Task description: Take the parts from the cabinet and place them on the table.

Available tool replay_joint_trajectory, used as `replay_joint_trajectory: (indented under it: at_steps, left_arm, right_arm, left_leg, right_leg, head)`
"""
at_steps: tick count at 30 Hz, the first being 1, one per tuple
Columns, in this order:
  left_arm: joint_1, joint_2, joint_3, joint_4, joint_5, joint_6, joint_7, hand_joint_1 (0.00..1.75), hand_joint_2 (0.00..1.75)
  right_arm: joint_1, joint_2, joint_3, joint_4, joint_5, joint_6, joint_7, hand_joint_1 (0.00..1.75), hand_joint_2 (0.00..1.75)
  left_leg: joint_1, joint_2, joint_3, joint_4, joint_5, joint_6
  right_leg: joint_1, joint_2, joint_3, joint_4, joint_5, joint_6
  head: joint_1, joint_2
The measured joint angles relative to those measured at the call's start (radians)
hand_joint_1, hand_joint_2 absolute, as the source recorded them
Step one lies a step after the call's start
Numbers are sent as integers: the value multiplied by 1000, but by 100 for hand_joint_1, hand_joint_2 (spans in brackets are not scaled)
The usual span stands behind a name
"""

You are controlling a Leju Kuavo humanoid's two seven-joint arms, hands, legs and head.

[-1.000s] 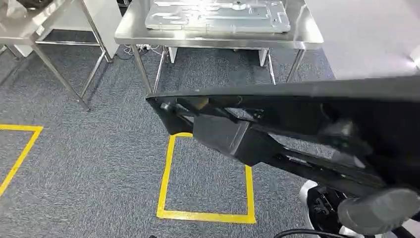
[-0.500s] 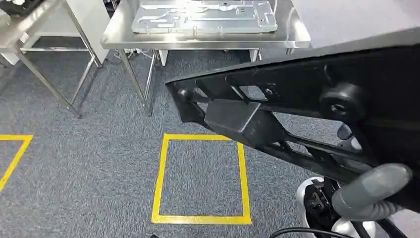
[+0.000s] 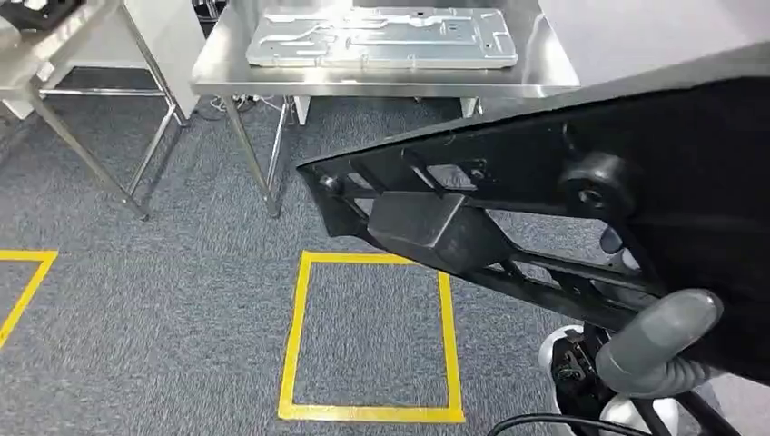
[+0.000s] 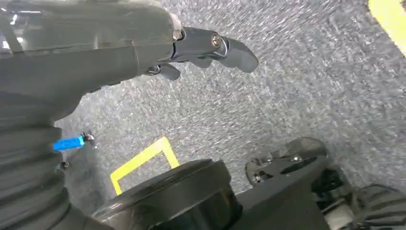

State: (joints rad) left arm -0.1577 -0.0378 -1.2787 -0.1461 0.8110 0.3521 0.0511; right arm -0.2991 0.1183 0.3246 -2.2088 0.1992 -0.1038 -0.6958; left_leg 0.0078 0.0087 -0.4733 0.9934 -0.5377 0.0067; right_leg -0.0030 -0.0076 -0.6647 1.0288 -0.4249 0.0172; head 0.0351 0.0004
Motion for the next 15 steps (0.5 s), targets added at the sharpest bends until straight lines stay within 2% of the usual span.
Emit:
replay_joint_trajectory:
  at_steps: [1, 3, 4, 5, 6, 8, 9, 10, 11, 13, 14, 15]
  left_arm:
    - [0, 0, 0, 0, 0, 0, 0, 0, 175]
    - [-1, 0, 0, 0, 0, 0, 0, 0, 175]
    - [-3, 0, -1, 0, 0, 0, 1, 0, 175]
    - [-6, 0, -1, 0, 0, 0, 1, 0, 175]
    - [-7, -1, -2, 0, 1, 0, 1, 0, 175]
    - [-10, 0, -2, 0, 5, 1, -1, 0, 175]
    - [-15, 0, -2, 0, 6, 1, -2, 0, 175]
    - [-17, 0, -2, 0, 6, 1, -1, 0, 175]
    - [-17, 0, -2, 0, 6, 2, 0, 0, 175]
    - [-15, 0, -3, 0, 6, 2, 0, 0, 175]
    - [-13, 0, -3, 0, 6, 2, 1, 0, 175]
    - [-14, 0, -3, 0, 6, 2, 2, 0, 175]
  right_arm:
    - [6, 0, 0, 2, -1, 2, 2, 175, 175]
    - [8, -1, -1, 4, -5, 7, 7, 175, 175]
    - [8, 0, -1, 5, -9, 12, 8, 175, 175]
    - [6, 0, -1, 5, -15, 14, 10, 175, 175]
    - [6, 0, -1, 5, -20, 15, 12, 175, 175]
    - [7, 0, -2, 8, -31, 19, 14, 175, 175]
    - [7, 0, -2, 10, -36, 20, 15, 175, 175]
    - [8, 0, -2, 13, -39, 21, 16, 175, 175]
    - [8, 0, -2, 15, -44, 23, 16, 175, 175]
    - [8, 0, -2, 16, -52, 24, 16, 175, 175]
    - [8, 1, -2, 17, -54, 24, 17, 175, 175]
    - [6, 1, -3, 18, -56, 25, 17, 175, 175]
  left_leg:
    - [-1, 4, -2, 0, -6, -8]
    - [-3, 5, 12, -4, -8, -16]
    - [0, 4, 1, 17, -11, -19]
    - [1, 0, -24, 69, -14, -21]
    - [2, 0, -62, 136, -35, -24]
    - [2, 0, -149, 272, -98, -28]
    - [2, 0, -177, 307, -108, -29]
    - [2, 0, -185, 299, -88, -28]
    - [2, -1, -174, 251, -46, -25]
    - [0, -2, -120, 88, 71, -12]
    - [-5, -3, -107, 54, 77, -2]
    - [-12, -3, -119, 42, 67, 3]
  right_leg:
    - [-2, 2, -3, 7, 23, -9]
    - [-2, 6, 2, 7, 13, -21]
    - [-8, 7, 12, 1, 12, -25]
    - [-7, 6, 19, -1, 7, -31]
    - [-7, 6, 23, -1, 3, -36]
    - [-3, 6, 31, 0, -6, -42]
    - [-1, 8, 37, 0, -11, -43]
    - [0, 10, 45, 0, -16, -44]
    - [2, 14, 53, 1, -21, -43]
    - [5, 18, 71, 1, -30, -41]
    - [3, 18, 74, -1, -32, -40]
    - [2, 18, 69, -1, -29, -33]
  head:
    - [-2, 0]
    - [-2, 0]
    - [-2, 0]
    - [-3, 0]
    - [-6, 0]
    - [-6, 0]
    - [-6, 0]
    - [-6, 0]
    - [-6, 0]
    - [-6, 0]
    - [-4, 0]
    - [-4, 0]
